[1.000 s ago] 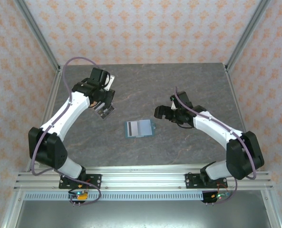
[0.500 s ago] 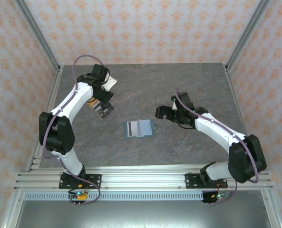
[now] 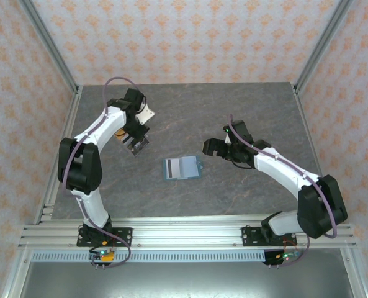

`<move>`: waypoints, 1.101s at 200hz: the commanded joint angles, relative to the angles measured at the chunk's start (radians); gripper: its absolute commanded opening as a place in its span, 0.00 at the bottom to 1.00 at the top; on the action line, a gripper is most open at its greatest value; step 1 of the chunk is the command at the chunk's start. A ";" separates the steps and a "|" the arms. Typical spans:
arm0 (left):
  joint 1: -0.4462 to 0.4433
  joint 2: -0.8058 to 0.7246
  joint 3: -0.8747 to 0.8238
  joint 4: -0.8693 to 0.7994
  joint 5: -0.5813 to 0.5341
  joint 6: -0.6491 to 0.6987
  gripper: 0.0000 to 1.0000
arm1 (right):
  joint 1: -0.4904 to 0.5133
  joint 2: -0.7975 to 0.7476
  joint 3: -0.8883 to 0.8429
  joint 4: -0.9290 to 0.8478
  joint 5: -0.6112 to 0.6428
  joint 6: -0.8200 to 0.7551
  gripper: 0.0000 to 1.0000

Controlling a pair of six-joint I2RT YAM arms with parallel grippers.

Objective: Take the credit cards out of the card holder

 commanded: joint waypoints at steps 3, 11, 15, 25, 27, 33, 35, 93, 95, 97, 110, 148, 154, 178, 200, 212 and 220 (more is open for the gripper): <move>0.001 0.008 0.022 -0.032 -0.031 0.016 0.00 | -0.003 0.006 0.004 0.001 0.031 -0.013 0.99; 0.001 0.010 0.021 -0.035 -0.020 0.019 0.00 | -0.002 0.008 0.005 -0.002 0.036 -0.013 0.99; 0.001 0.011 0.021 -0.035 -0.020 0.019 0.00 | -0.002 0.008 0.005 -0.002 0.038 -0.013 0.99; 0.001 0.013 0.016 -0.031 -0.028 0.021 0.00 | -0.003 0.007 0.007 -0.006 0.044 -0.013 0.99; 0.001 0.013 0.015 -0.030 -0.030 0.022 0.00 | -0.003 0.006 0.008 -0.007 0.046 -0.013 0.99; 0.002 0.015 0.011 -0.030 -0.035 0.025 0.00 | -0.003 0.007 0.009 -0.007 0.046 -0.013 0.99; 0.001 0.015 0.011 -0.029 -0.037 0.026 0.00 | -0.003 0.008 0.009 -0.007 0.046 -0.013 0.99; 0.000 0.020 0.017 -0.038 -0.047 0.019 0.11 | -0.004 0.010 0.009 -0.007 0.057 -0.006 0.99; 0.001 0.020 0.018 -0.040 -0.046 0.019 0.11 | -0.004 0.009 0.008 -0.008 0.059 -0.006 0.99; 0.002 0.020 0.018 -0.039 -0.046 0.018 0.12 | -0.003 0.008 0.008 -0.007 0.061 -0.006 0.99; 0.001 0.017 0.020 -0.043 -0.041 0.018 0.14 | -0.002 0.003 0.007 -0.006 0.071 -0.005 0.99; 0.001 0.018 0.018 -0.039 -0.083 0.007 0.25 | -0.003 -0.005 0.005 -0.007 0.075 -0.005 0.99; 0.002 0.014 0.023 -0.042 -0.081 -0.001 0.26 | -0.003 -0.004 0.006 -0.009 0.075 -0.006 0.99; 0.000 -0.027 0.044 -0.041 -0.040 -0.078 0.31 | -0.003 -0.006 0.009 -0.012 0.071 -0.009 0.99; -0.002 -0.087 0.058 -0.036 -0.072 -0.216 0.38 | -0.002 -0.005 0.016 -0.010 0.031 -0.013 0.99; -0.002 -0.119 0.064 -0.048 -0.106 -0.309 0.43 | 0.005 -0.003 0.025 -0.014 0.018 -0.011 0.98; -0.002 -0.139 0.066 -0.057 -0.123 -0.370 0.47 | 0.016 0.001 0.033 -0.018 0.016 -0.010 0.97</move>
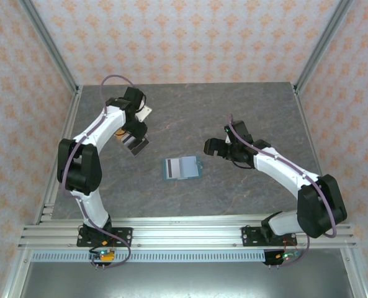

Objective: Take the credit cards out of the card holder

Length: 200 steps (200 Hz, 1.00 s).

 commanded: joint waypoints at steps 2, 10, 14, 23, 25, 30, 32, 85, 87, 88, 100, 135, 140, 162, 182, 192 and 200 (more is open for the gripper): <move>-0.001 -0.114 0.049 -0.053 -0.072 -0.222 0.48 | 0.020 -0.003 0.035 -0.018 -0.016 -0.009 0.96; -0.001 -0.134 0.039 -0.058 -0.072 -0.278 0.52 | 0.038 0.006 0.049 -0.028 -0.011 -0.011 0.94; -0.001 -0.148 0.029 -0.058 -0.068 -0.301 0.54 | 0.049 0.012 0.057 -0.033 -0.007 -0.010 0.94; -0.002 -0.180 -0.001 -0.047 -0.052 -0.352 0.59 | 0.081 0.026 0.078 -0.046 0.008 -0.011 0.92; -0.003 -0.187 -0.008 -0.041 -0.047 -0.362 0.60 | 0.088 0.030 0.083 -0.050 0.013 -0.011 0.91; -0.004 -0.207 -0.033 -0.028 -0.039 -0.392 0.63 | 0.109 0.043 0.094 -0.058 0.025 -0.011 0.90; -0.004 -0.217 -0.041 -0.022 -0.034 -0.405 0.65 | 0.117 0.046 0.102 -0.060 0.028 -0.010 0.90; -0.005 -0.437 -0.325 0.147 0.039 -0.653 0.85 | 0.254 0.222 0.209 -0.066 0.004 0.062 0.65; -0.005 -0.446 -0.336 0.155 0.042 -0.661 0.85 | 0.256 0.232 0.212 -0.059 -0.007 0.069 0.63; -0.006 -0.449 -0.342 0.158 0.043 -0.664 0.85 | 0.256 0.235 0.213 -0.057 -0.011 0.071 0.62; -0.005 -0.490 -0.402 0.196 0.060 -0.709 0.83 | 0.260 0.270 0.218 -0.027 -0.063 0.098 0.54; -0.019 -0.563 -0.547 0.310 0.198 -0.804 0.77 | 0.262 0.357 0.228 0.061 -0.173 0.171 0.42; -0.025 -0.567 -0.560 0.318 0.204 -0.814 0.77 | 0.262 0.365 0.232 0.066 -0.180 0.176 0.41; -0.063 -0.574 -0.597 0.335 0.188 -0.859 0.75 | 0.262 0.408 0.264 0.063 -0.179 0.195 0.34; -0.104 -0.562 -0.623 0.358 0.152 -0.892 0.73 | 0.262 0.455 0.294 0.042 -0.171 0.200 0.31; -0.124 -0.548 -0.628 0.365 0.139 -0.912 0.72 | 0.262 0.479 0.314 0.029 -0.179 0.196 0.29; -0.144 -0.536 -0.630 0.373 0.128 -0.927 0.72 | 0.262 0.498 0.326 0.018 -0.182 0.195 0.29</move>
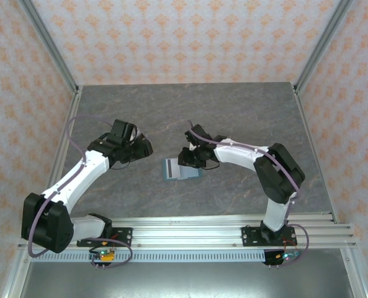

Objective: Take the credit cards out of the card holder

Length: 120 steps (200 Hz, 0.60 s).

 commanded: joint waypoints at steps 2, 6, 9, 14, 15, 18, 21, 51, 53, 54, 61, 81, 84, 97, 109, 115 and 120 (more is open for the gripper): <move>-0.049 0.021 -0.016 0.063 -0.045 -0.085 0.72 | 0.004 0.057 0.056 -0.015 -0.015 0.014 0.28; -0.058 0.028 -0.016 0.068 -0.053 -0.091 0.72 | 0.004 0.063 0.063 -0.021 -0.015 0.011 0.28; -0.066 0.033 -0.015 0.070 -0.056 -0.097 0.71 | 0.004 0.070 0.066 -0.025 -0.016 0.010 0.28; -0.077 0.042 -0.015 0.075 -0.066 -0.106 0.71 | 0.004 0.079 0.071 -0.029 -0.017 0.007 0.27; -0.079 0.045 -0.015 0.076 -0.068 -0.108 0.71 | 0.004 0.081 0.072 -0.030 -0.017 0.007 0.27; -0.086 0.050 -0.014 0.078 -0.073 -0.112 0.71 | 0.004 0.086 0.075 -0.031 -0.017 0.006 0.27; -0.093 0.055 -0.012 0.079 -0.079 -0.117 0.70 | 0.004 0.090 0.078 -0.033 -0.018 0.005 0.27; -0.141 0.076 -0.021 0.111 -0.165 -0.194 0.62 | 0.004 0.126 0.096 -0.047 -0.034 -0.012 0.22; -0.144 0.074 -0.028 0.123 -0.168 -0.199 0.62 | 0.004 0.128 0.099 -0.050 -0.034 -0.014 0.22; -0.145 0.073 -0.030 0.128 -0.169 -0.201 0.61 | 0.004 0.130 0.099 -0.051 -0.034 -0.014 0.22; -0.151 0.064 -0.050 0.169 -0.159 -0.213 0.59 | 0.002 0.133 0.101 -0.057 -0.032 -0.019 0.21; -0.168 0.057 -0.080 0.234 -0.139 -0.236 0.52 | -0.004 0.139 0.095 -0.051 -0.027 -0.024 0.19; -0.171 0.059 -0.083 0.239 -0.138 -0.240 0.51 | -0.005 0.140 0.094 -0.051 -0.028 -0.024 0.19; -0.178 0.072 -0.098 0.266 -0.118 -0.259 0.47 | -0.007 0.145 0.094 -0.053 -0.030 -0.029 0.19; -0.182 0.095 -0.115 0.302 -0.085 -0.280 0.41 | -0.010 0.146 0.093 -0.052 -0.036 -0.031 0.19; -0.186 0.110 -0.123 0.323 -0.067 -0.290 0.39 | -0.012 0.146 0.093 -0.051 -0.038 -0.033 0.19; -0.189 0.122 -0.129 0.343 -0.054 -0.296 0.37 | -0.013 0.146 0.092 -0.051 -0.039 -0.035 0.18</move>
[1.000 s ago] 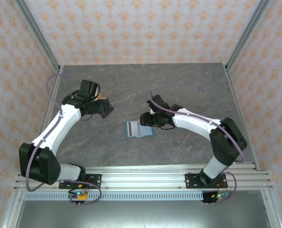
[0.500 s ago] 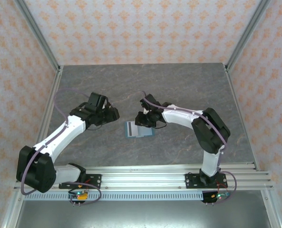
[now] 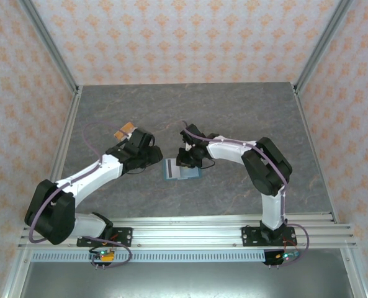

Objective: Take the credit cards out of the card holder

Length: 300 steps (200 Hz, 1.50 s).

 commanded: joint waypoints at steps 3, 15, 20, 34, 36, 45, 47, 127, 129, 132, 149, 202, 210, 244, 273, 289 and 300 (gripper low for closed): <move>-0.016 0.047 -0.036 0.128 0.041 -0.064 0.35 | -0.008 0.022 0.016 -0.030 -0.005 -0.023 0.18; -0.027 0.083 -0.037 0.162 0.073 -0.071 0.32 | -0.011 0.021 0.013 -0.030 -0.011 -0.029 0.18; -0.030 0.100 -0.032 0.170 0.088 -0.069 0.32 | -0.014 0.021 0.013 -0.028 -0.016 -0.030 0.18; -0.037 0.152 0.001 0.164 0.112 -0.051 0.29 | -0.020 0.020 0.008 -0.019 -0.024 -0.034 0.18; -0.038 0.159 0.006 0.161 0.112 -0.049 0.29 | -0.020 0.020 0.007 -0.018 -0.025 -0.035 0.18; -0.042 0.187 0.027 0.149 0.110 -0.040 0.27 | -0.025 0.020 0.005 -0.014 -0.030 -0.040 0.18; -0.044 0.192 0.031 0.147 0.110 -0.038 0.27 | -0.026 0.019 0.004 -0.012 -0.033 -0.041 0.18; -0.049 0.314 0.057 0.136 0.101 -0.029 0.16 | -0.053 0.015 -0.032 0.055 -0.117 -0.043 0.18; -0.051 0.316 0.056 0.138 0.101 -0.029 0.16 | -0.054 0.013 -0.032 0.057 -0.119 -0.042 0.18; -0.050 0.318 0.056 0.138 0.102 -0.029 0.15 | -0.055 0.014 -0.032 0.060 -0.121 -0.042 0.18; -0.051 0.330 0.062 0.127 0.099 -0.028 0.13 | -0.058 0.014 -0.036 0.070 -0.132 -0.038 0.17; -0.050 0.360 0.085 0.073 0.093 -0.014 0.10 | -0.067 0.028 -0.040 0.067 -0.128 -0.016 0.17; -0.050 0.360 0.087 0.066 0.090 -0.013 0.10 | -0.069 0.031 -0.039 0.063 -0.119 -0.011 0.17; -0.050 0.361 0.078 0.056 0.078 -0.014 0.09 | -0.077 0.032 -0.041 0.041 -0.078 -0.008 0.20; -0.050 0.359 0.066 0.069 0.079 -0.019 0.08 | -0.077 0.031 -0.043 0.037 -0.073 -0.006 0.20; -0.050 0.362 0.070 0.067 0.083 -0.018 0.07 | -0.077 0.028 -0.041 0.032 -0.064 -0.009 0.20; -0.050 0.367 0.074 0.069 0.089 -0.017 0.07 | -0.077 0.030 -0.038 0.024 -0.065 -0.011 0.20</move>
